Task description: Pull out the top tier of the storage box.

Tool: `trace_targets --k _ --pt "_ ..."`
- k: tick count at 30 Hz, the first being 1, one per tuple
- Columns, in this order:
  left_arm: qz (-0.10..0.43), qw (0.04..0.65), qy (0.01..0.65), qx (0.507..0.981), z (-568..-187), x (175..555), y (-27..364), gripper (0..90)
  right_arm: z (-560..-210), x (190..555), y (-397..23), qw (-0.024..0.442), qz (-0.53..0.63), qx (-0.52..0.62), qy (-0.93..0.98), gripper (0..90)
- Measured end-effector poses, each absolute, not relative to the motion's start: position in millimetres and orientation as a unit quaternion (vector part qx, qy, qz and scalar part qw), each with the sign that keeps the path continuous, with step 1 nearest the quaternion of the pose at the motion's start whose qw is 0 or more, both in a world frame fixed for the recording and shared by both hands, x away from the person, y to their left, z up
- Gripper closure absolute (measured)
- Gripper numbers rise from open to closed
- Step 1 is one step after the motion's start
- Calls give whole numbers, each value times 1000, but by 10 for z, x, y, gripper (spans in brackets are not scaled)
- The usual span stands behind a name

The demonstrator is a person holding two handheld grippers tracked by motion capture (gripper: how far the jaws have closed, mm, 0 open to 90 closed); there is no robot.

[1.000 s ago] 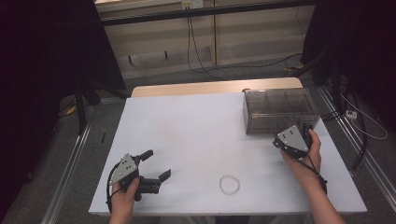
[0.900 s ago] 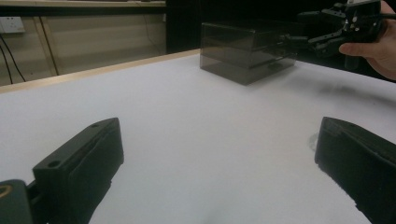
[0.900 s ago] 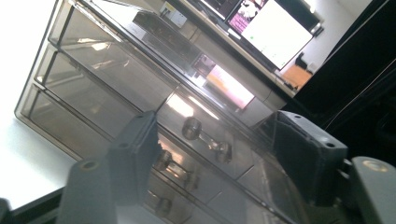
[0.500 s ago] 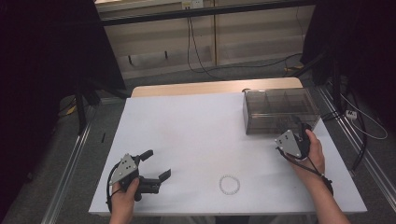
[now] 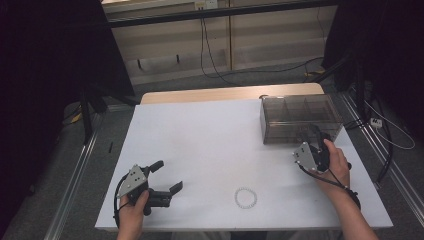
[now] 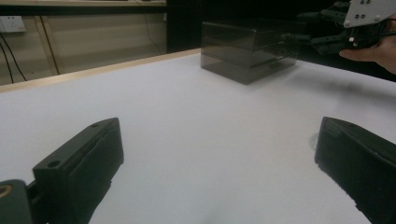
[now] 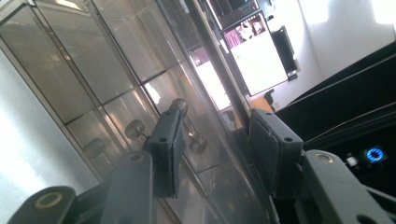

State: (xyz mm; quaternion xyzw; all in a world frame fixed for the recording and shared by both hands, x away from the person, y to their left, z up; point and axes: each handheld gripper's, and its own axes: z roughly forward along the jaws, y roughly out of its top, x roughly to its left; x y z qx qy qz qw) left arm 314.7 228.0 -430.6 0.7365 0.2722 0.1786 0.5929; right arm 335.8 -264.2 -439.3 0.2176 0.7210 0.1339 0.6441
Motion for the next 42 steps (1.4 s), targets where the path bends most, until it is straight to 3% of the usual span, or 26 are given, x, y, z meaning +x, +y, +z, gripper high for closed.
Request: trace_targets --k 42 --pt "181 593 274 735 -4302 3157 2295 16 -4459 3451 -2600 641 68 130 754 730"
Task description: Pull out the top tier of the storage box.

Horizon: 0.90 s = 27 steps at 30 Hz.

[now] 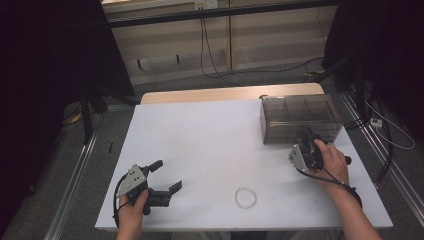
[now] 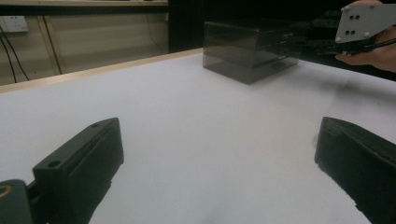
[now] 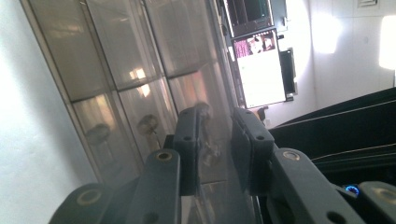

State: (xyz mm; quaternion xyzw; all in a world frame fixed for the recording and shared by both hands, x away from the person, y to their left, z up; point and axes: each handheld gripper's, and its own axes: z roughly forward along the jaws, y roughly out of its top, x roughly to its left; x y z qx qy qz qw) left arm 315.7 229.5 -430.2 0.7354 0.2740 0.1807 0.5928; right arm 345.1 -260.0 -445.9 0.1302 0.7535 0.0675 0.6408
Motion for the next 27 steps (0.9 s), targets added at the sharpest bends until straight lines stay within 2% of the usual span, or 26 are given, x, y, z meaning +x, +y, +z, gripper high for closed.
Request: trace_targets --k 4,14,27 --pt "181 592 273 736 -4302 3159 2299 16 -4474 3461 -2583 640 60 126 756 733" --pt "181 594 276 734 -4306 3166 2301 16 -4513 3510 -2565 640 36 111 759 811" --pt "177 593 278 734 -4311 3164 2289 16 -4527 3532 -2533 647 11 99 756 816"
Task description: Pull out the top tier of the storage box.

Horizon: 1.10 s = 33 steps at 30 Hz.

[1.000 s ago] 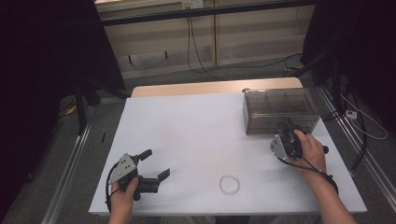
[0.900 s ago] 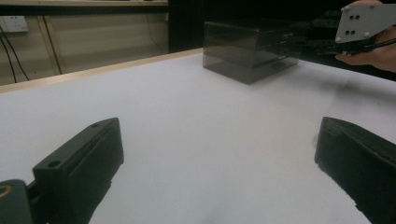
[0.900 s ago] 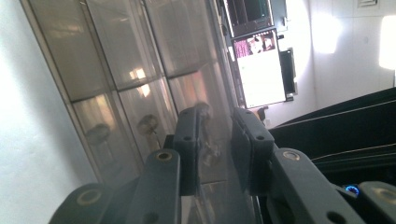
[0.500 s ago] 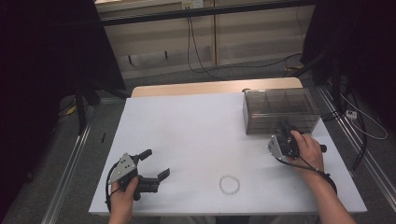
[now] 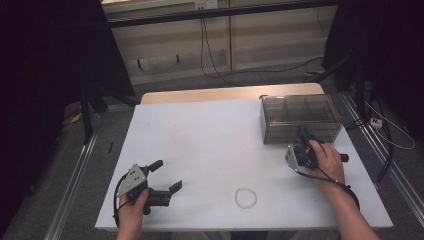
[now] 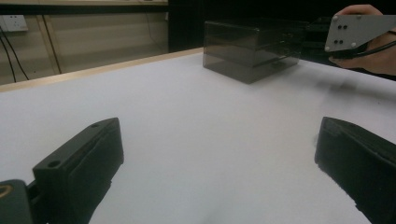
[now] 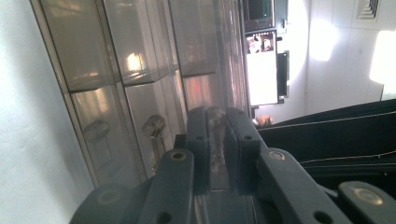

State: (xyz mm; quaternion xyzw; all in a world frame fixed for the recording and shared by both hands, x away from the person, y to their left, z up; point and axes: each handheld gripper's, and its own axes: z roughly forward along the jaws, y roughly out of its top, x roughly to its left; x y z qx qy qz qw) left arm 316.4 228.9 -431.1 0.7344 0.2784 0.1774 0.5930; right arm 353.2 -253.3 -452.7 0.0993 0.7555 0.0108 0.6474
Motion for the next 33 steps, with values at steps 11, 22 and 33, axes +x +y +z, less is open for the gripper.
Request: trace_targets --k 11,22,33 --pt "177 591 274 738 -4315 3165 2281 16 -4506 3467 -2525 652 10 99 752 817" --pt "178 592 274 737 -4311 3163 2275 16 -4502 3418 -2522 653 8 89 752 818" --pt "178 593 271 737 -4300 3158 2264 16 -4513 3268 -2523 656 10 80 750 818"
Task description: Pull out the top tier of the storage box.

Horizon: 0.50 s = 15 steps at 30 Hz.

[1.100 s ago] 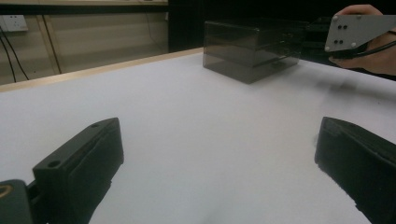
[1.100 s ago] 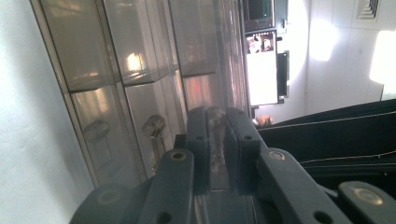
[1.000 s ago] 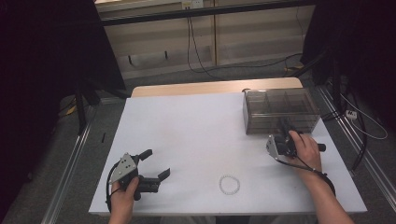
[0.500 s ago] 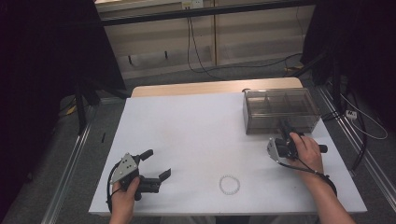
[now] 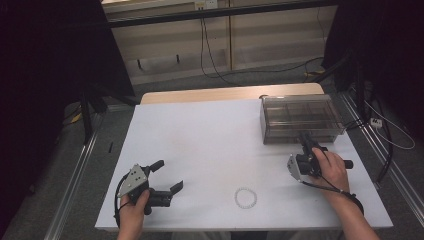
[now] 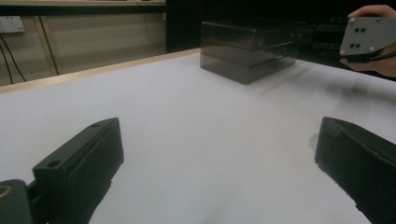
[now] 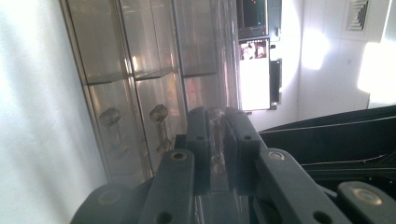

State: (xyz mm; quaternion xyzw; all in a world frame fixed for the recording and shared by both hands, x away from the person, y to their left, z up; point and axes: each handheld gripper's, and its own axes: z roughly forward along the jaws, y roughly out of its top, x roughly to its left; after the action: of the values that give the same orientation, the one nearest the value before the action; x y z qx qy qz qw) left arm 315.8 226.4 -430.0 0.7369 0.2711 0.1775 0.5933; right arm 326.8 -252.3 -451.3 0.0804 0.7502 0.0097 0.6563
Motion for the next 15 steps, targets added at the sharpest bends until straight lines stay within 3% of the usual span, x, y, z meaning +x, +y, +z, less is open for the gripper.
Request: trace_targets --k 15 --pt "178 594 271 736 -4288 3155 2265 16 -4555 3134 -2509 659 11 74 748 817"
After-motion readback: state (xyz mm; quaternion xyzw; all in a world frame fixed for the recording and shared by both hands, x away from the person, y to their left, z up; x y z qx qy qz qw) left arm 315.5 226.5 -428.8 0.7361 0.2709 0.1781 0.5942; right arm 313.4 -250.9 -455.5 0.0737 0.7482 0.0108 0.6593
